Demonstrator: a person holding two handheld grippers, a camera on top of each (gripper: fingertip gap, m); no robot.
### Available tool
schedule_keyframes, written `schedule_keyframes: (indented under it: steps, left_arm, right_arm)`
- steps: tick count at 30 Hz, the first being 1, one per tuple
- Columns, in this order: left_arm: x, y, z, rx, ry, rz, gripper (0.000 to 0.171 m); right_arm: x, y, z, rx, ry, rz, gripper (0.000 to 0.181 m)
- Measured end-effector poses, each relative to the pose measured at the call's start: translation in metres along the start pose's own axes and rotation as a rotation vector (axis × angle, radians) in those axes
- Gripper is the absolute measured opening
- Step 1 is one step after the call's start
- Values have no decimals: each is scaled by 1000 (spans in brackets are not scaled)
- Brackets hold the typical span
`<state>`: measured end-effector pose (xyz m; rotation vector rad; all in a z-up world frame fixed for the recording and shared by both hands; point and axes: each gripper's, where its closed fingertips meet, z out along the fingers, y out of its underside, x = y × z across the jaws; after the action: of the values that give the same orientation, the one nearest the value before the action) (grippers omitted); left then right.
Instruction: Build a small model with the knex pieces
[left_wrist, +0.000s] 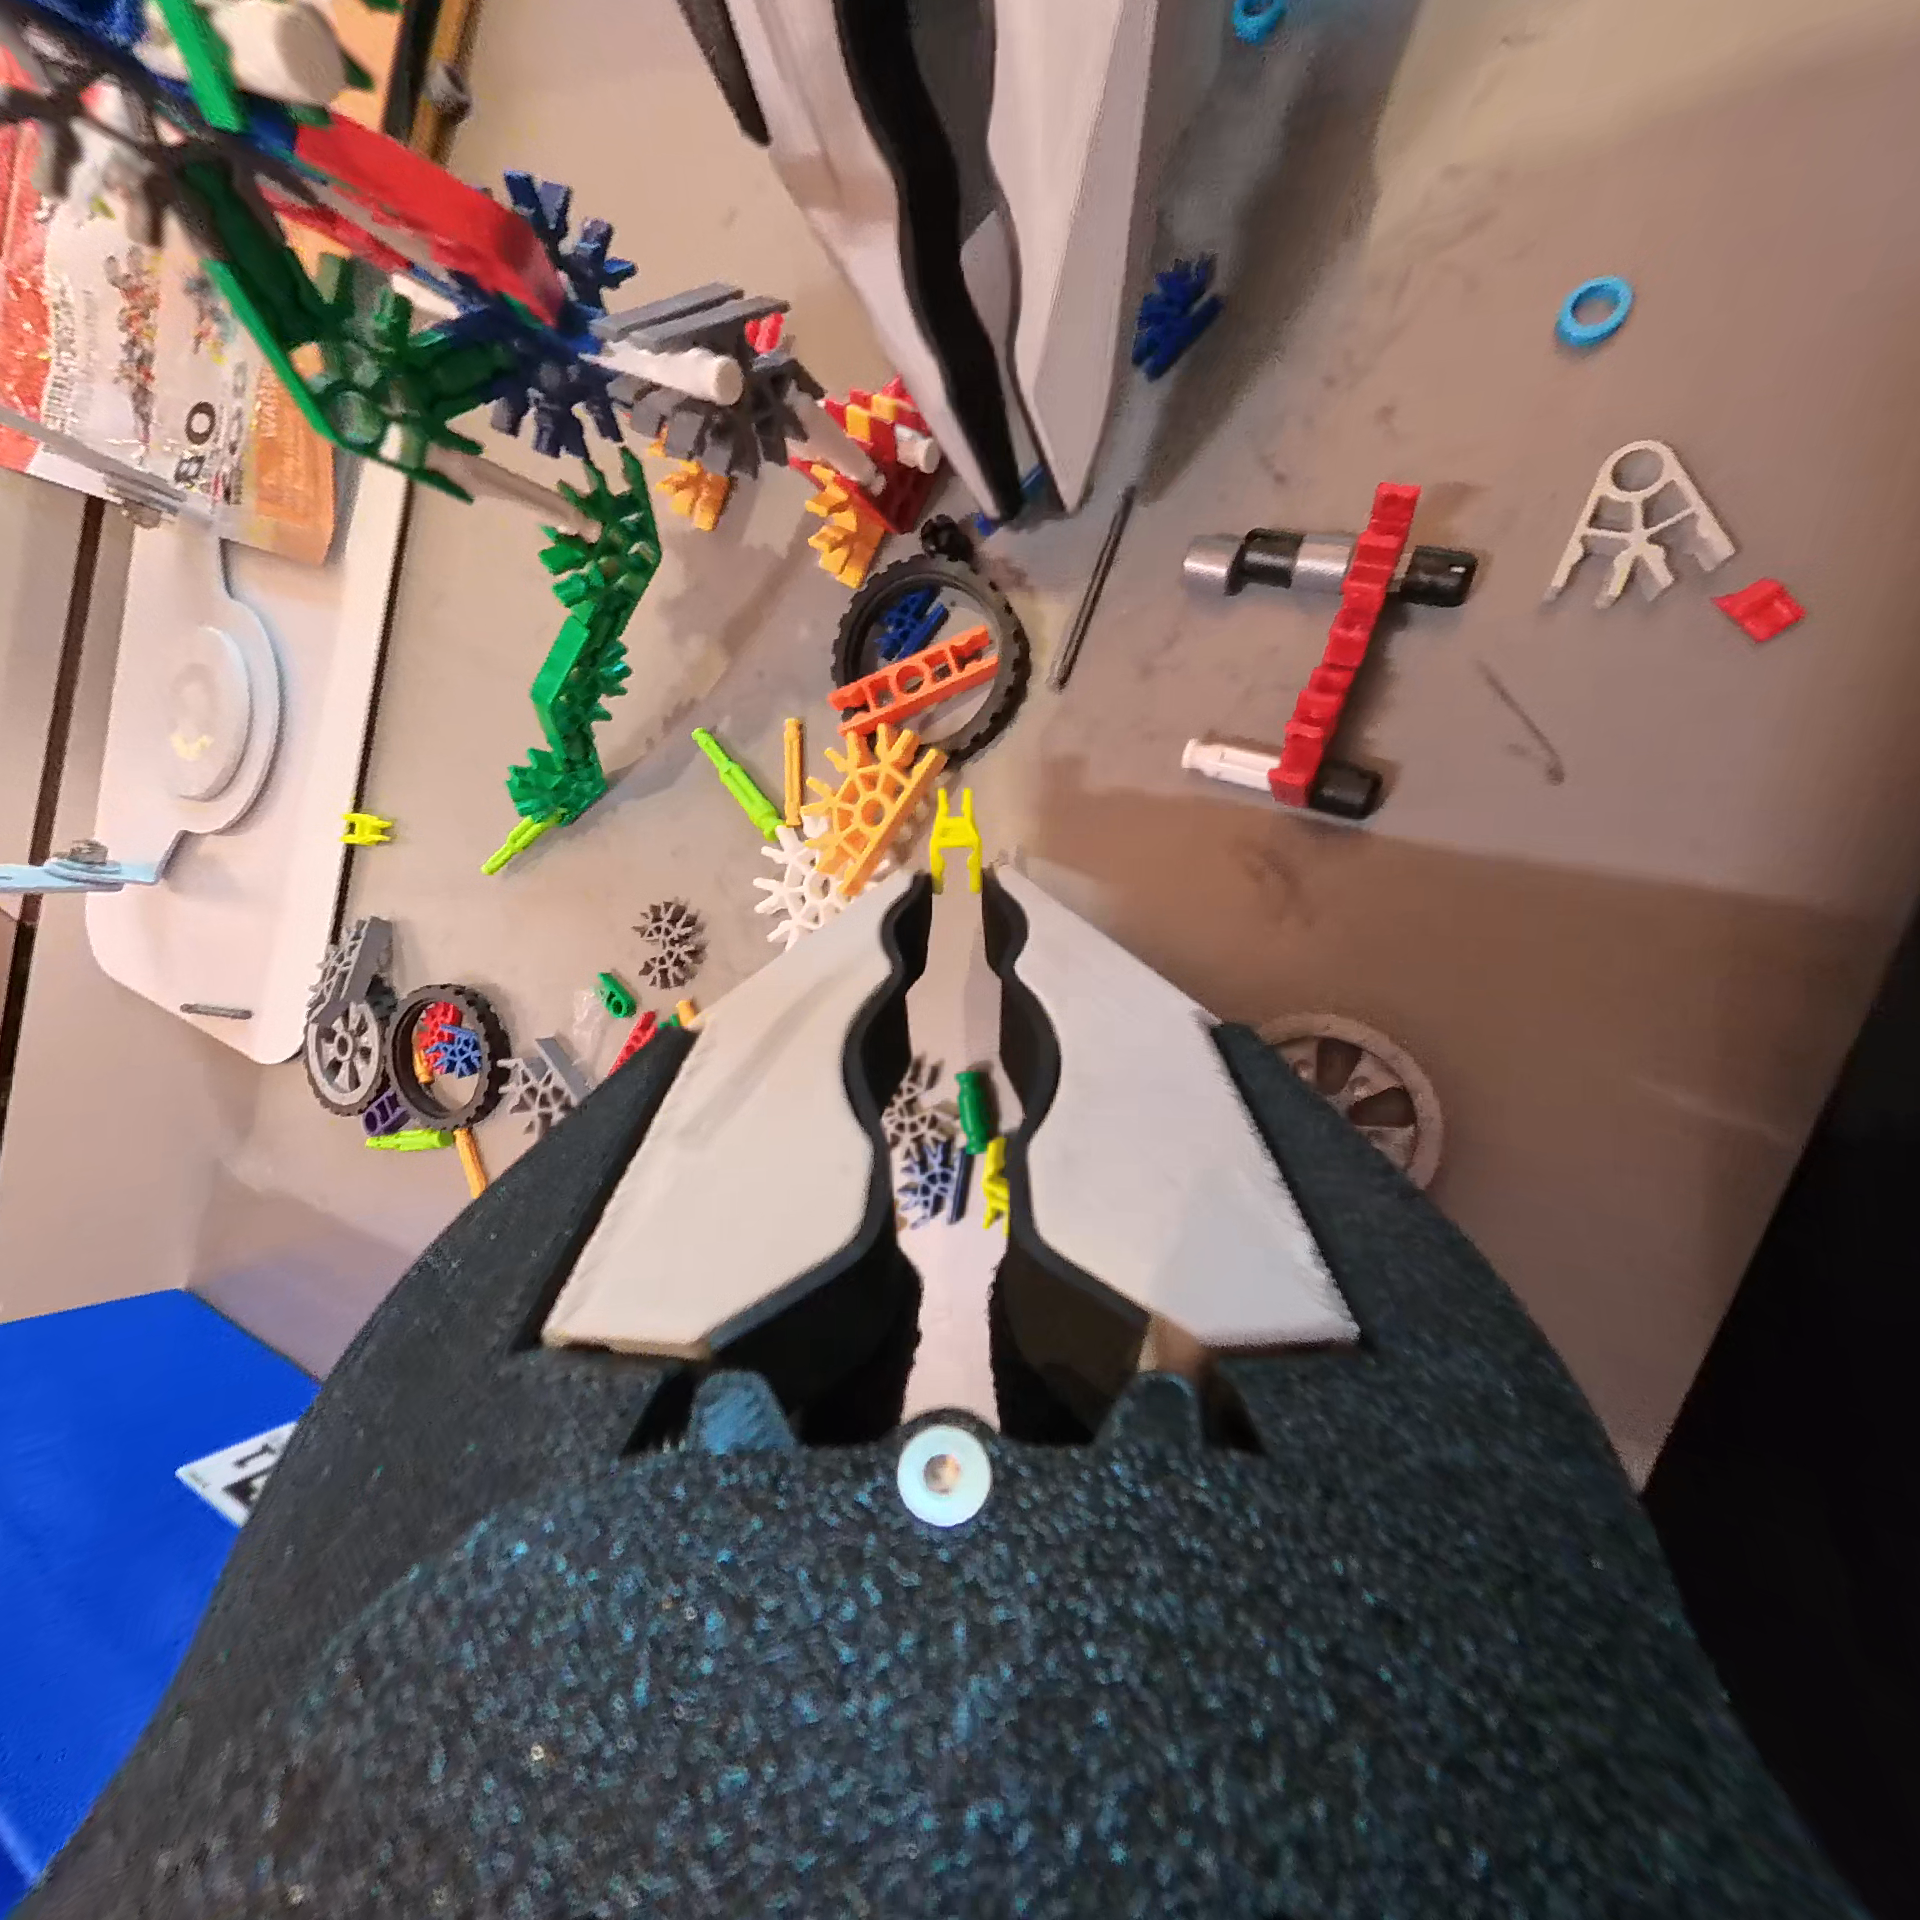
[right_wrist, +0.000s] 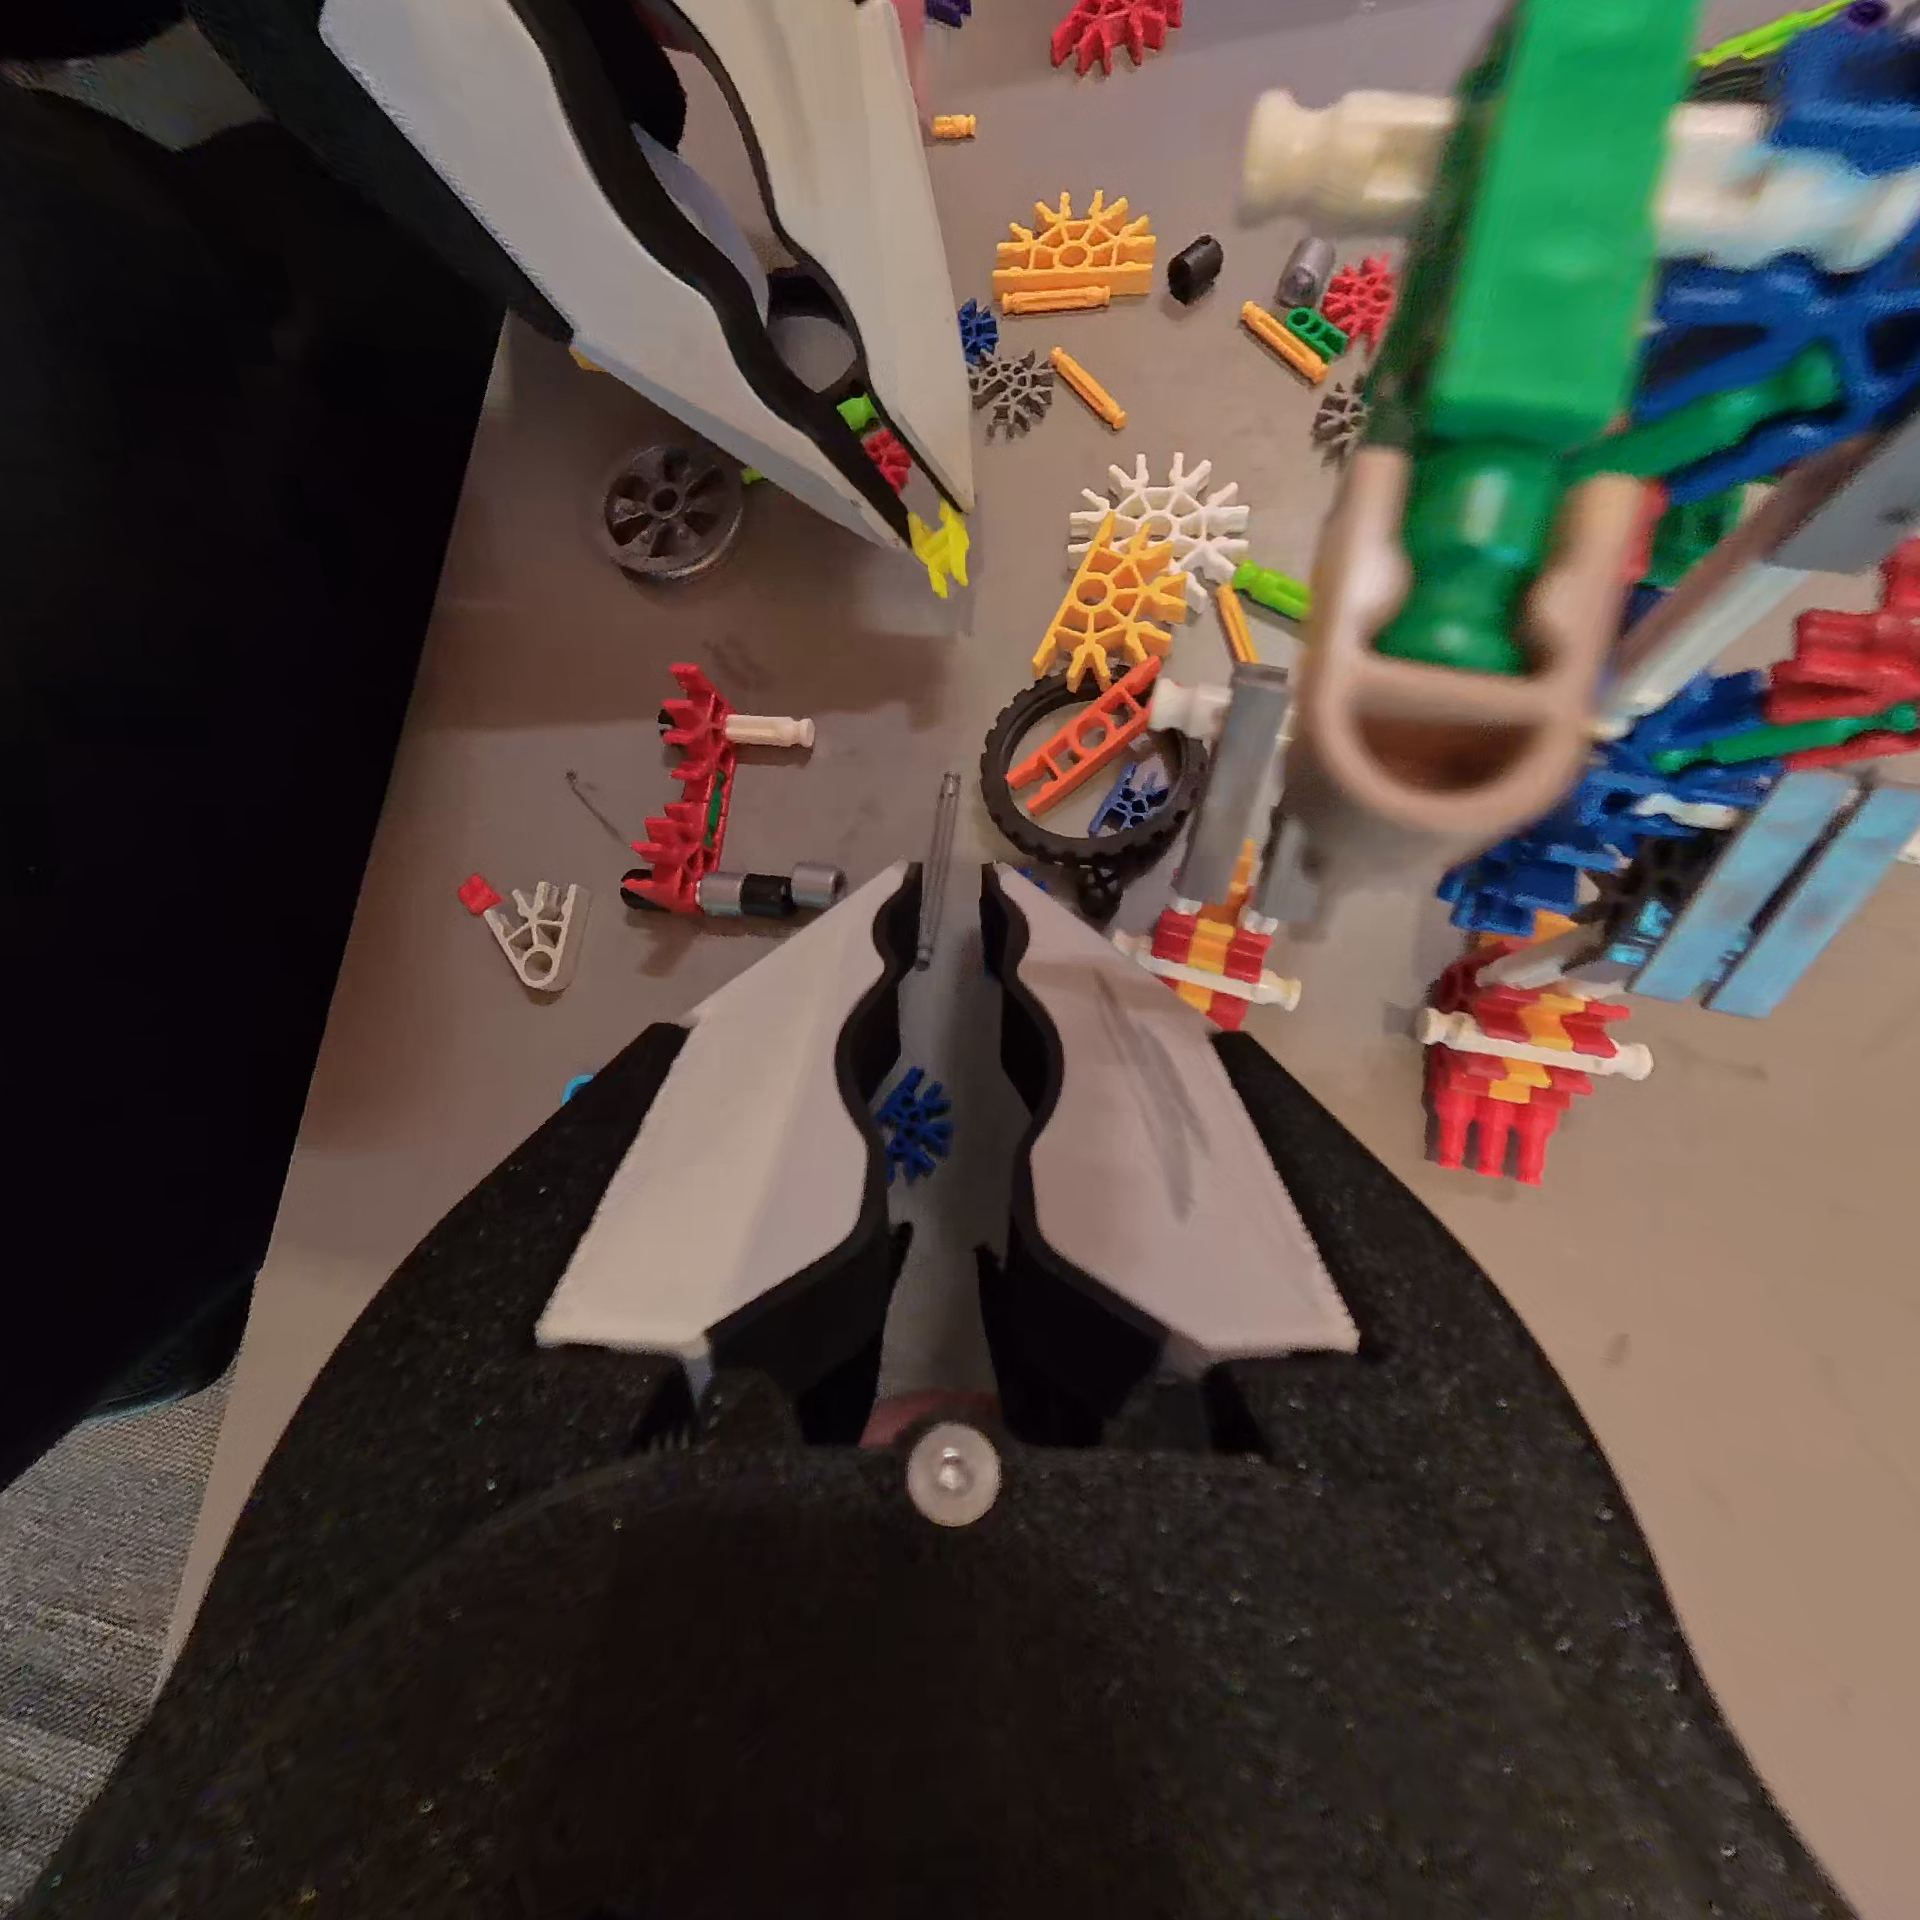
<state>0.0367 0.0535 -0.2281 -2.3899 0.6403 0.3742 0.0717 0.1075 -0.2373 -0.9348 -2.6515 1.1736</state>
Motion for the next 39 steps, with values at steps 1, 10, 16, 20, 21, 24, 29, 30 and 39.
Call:
schedule_keyframes:
  steps: [1,10,16,20,21,24,29,30,39]
  left_arm:
    - [1,-1,1,0,4,4,7]
    - [6,-3,8,-2,20,13,7]
    - [7,-5,9,3,18,12,7]
    - [8,-6,11,12,20,3,7]
    - [8,-6,12,17,23,-2,7]
    - [9,-7,14,28,34,-20,7]
    - [18,-10,17,49,84,-50,7]
    - [20,-11,18,52,87,-48,7]
    - [23,-22,26,96,118,-79,7]
  right_arm:
    - [-2,0,2,-2,-3,-7,11]
    - [-6,7,15,-59,63,-114,3]
    - [-5,8,13,-56,52,-103,2]
    - [-4,6,9,-42,36,-83,2]
    - [-4,5,7,-33,33,-78,2]
    - [-3,-2,1,12,9,-45,2]
    - [0,-3,-6,29,2,-40,2]
    - [1,-3,-7,31,1,-39,1]
    - [-7,-9,-5,76,-45,-23,1]
